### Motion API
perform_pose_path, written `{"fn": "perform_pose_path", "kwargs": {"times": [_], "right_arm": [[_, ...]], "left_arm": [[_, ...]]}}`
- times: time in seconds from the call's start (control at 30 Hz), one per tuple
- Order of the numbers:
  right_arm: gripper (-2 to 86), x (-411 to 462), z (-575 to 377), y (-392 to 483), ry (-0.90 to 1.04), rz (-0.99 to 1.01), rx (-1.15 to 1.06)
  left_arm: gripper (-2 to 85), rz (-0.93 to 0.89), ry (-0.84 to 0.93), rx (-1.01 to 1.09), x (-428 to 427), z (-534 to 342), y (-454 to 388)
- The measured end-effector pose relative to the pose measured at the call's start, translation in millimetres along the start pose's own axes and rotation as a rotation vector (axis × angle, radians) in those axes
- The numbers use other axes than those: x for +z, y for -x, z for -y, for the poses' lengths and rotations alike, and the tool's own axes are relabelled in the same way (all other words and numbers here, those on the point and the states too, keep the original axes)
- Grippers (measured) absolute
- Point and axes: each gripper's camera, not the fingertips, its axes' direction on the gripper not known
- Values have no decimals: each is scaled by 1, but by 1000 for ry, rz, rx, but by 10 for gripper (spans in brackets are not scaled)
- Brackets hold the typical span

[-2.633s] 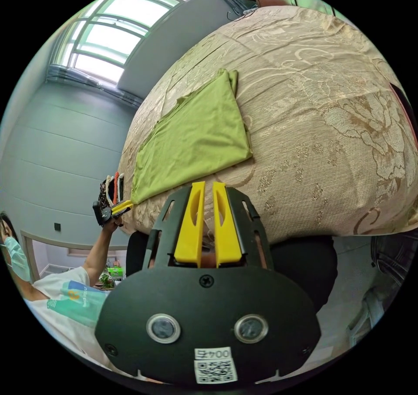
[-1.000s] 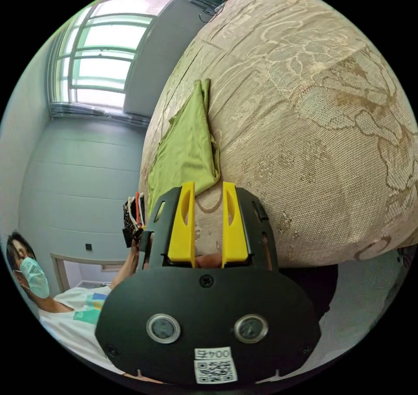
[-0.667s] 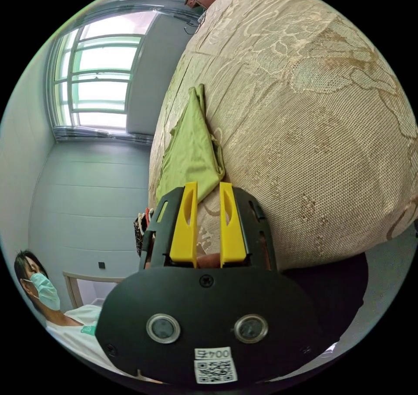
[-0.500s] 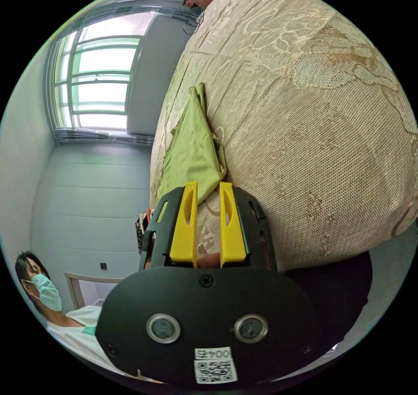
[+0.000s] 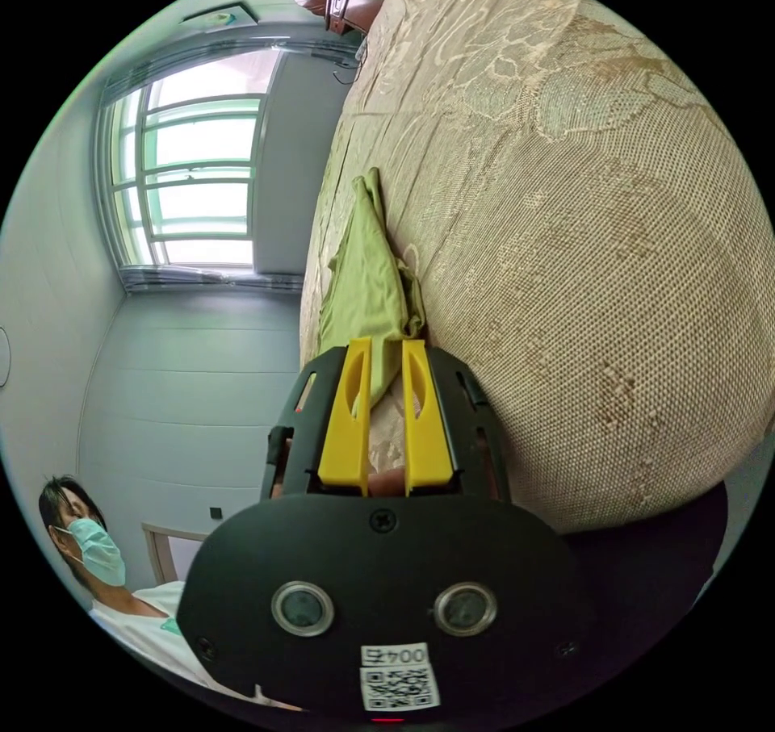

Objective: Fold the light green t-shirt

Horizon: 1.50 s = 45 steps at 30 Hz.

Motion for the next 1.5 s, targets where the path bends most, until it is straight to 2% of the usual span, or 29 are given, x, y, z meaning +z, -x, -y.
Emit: {"fn": "perform_pose_path", "kwargs": {"times": [0.17,0.5,0.57,0.67,0.73,0.87,1.17,1.33,1.5], "right_arm": [[56,7,5,-3,-7,-7,21],[7,5,-2,5,-19,-106,41],[16,1,-9,5,-14,-122,29],[96,-4,-18,-1,-13,-107,58],[150,-7,-21,-9,-27,14,73],[157,-2,-16,-17,-29,47,108],[118,30,6,-23,-69,74,144],[22,46,20,-29,-64,44,185],[-3,35,16,-18,-66,-26,178]], "left_arm": [[44,48,-45,-21,-2,5,13],[23,51,-38,-3,-8,17,17],[22,30,-25,-11,-7,17,26],[22,8,-23,-27,-3,16,42],[22,-7,-28,-37,0,15,51],[22,-20,-29,-46,9,14,69],[22,-24,-19,-39,33,7,103],[21,-27,-15,-33,51,-3,125],[20,-21,-11,-2,67,-20,140]]}}
